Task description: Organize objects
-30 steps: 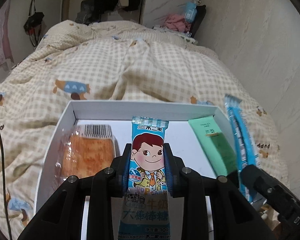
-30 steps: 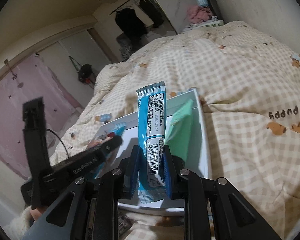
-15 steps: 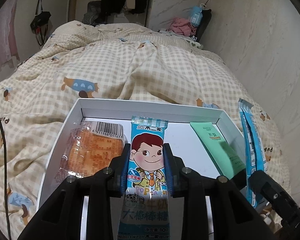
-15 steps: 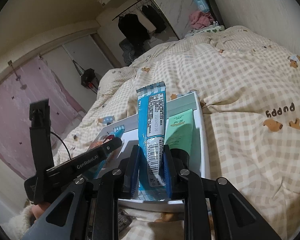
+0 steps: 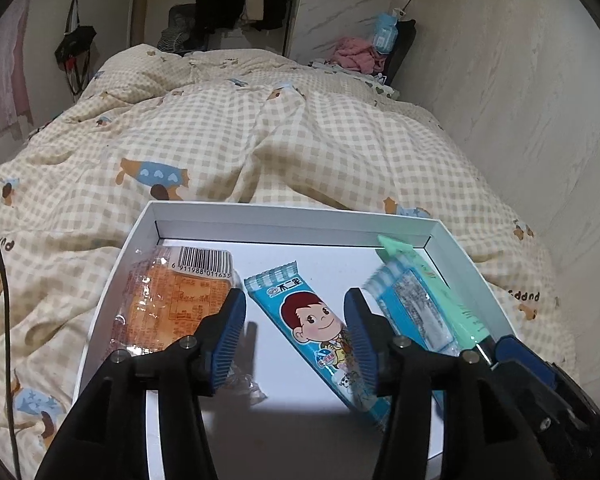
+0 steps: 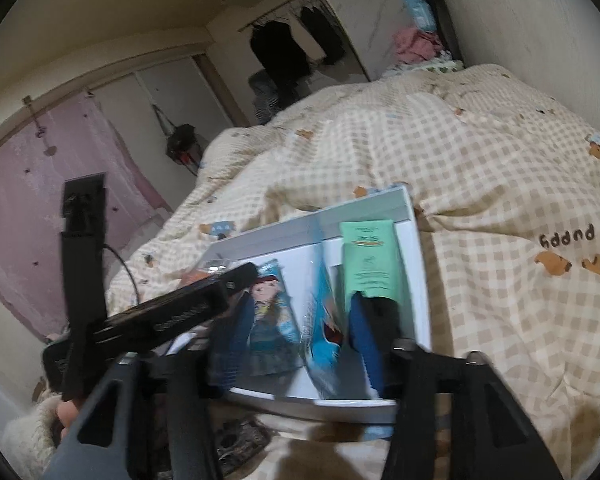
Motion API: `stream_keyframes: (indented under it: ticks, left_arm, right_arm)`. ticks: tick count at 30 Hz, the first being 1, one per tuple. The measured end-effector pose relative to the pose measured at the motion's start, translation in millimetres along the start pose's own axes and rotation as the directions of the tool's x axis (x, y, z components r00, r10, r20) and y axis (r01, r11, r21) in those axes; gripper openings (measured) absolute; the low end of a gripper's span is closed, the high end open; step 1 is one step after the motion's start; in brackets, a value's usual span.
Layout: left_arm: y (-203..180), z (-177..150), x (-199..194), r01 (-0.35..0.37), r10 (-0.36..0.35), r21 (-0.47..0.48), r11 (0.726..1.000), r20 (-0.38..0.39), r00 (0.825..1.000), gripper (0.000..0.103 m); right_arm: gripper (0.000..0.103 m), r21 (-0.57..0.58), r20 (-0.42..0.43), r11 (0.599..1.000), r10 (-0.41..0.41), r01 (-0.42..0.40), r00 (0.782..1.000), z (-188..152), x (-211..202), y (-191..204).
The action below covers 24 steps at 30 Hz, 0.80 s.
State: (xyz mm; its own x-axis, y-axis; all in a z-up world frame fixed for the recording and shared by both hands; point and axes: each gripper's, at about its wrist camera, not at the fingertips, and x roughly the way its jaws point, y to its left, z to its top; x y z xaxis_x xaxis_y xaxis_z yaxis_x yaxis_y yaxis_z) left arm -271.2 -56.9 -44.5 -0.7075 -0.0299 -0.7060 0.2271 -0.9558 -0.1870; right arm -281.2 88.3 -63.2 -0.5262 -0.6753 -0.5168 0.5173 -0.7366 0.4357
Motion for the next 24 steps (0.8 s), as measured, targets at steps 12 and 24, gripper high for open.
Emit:
stream_keyframes:
  ticks: [12, 24]
  left_arm:
    - [10, 38, -32, 0.012, -0.012, 0.011, 1.000, -0.004, 1.000, 0.056]
    - [15, 72, -151, 0.054, -0.076, 0.117, 0.992, 0.188, 0.979, 0.071]
  right_arm:
    - [0.054, -0.017, -0.079, 0.999, 0.041, -0.043, 0.996, 32, -3, 9]
    - [0.071, -0.116, -0.021, 0.989, 0.089, -0.091, 0.996, 70, -75, 50]
